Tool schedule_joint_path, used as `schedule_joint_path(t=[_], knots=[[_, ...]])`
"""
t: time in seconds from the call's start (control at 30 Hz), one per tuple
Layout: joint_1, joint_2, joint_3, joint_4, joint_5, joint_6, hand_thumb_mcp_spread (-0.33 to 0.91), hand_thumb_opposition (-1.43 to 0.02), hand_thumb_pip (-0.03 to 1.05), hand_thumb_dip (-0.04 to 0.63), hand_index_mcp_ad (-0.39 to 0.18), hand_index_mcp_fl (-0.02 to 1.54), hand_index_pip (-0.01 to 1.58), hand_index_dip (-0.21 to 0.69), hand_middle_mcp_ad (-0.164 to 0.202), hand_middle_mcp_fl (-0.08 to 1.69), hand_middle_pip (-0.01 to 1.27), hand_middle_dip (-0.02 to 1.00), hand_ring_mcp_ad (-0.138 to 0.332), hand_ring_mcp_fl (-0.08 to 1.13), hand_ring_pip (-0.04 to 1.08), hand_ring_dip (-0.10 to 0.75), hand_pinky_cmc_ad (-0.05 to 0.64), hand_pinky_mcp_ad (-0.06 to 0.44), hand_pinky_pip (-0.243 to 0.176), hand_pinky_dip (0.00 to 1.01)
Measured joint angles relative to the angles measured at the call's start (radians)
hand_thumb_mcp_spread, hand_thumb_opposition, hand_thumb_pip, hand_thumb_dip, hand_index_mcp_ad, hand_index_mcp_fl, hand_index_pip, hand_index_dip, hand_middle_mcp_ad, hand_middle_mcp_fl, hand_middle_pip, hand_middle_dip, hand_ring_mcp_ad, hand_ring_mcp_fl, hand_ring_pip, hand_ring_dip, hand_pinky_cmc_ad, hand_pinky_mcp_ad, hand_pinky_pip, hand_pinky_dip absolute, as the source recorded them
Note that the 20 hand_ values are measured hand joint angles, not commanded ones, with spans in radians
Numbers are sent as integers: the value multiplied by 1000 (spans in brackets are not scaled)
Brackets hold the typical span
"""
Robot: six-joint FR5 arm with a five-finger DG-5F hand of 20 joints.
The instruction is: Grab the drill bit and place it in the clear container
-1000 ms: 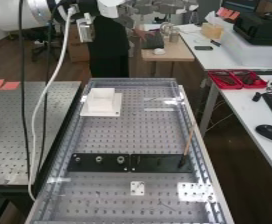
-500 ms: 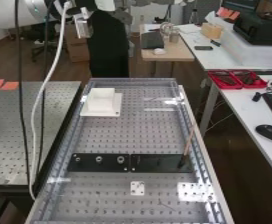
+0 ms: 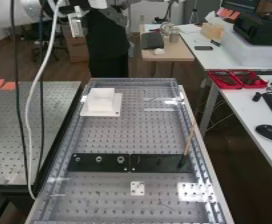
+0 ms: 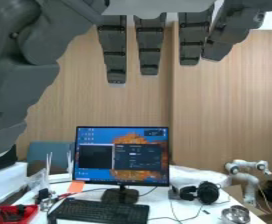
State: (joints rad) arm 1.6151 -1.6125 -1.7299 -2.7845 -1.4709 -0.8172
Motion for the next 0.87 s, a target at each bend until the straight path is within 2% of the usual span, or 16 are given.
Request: schedule_joint_path(t=[0.2,0.87], knots=[[6,8,-1,-3,-3,-11,284,-670,211,47,-66,318,51,410,84,162,138,209,227,59,94,58,229,176,-110,201],[0,5,1,-1,-28,3,288,-670,208,47,-56,318,51,410,82,187,138,209,229,61,96,54,227,188,-108,188]])
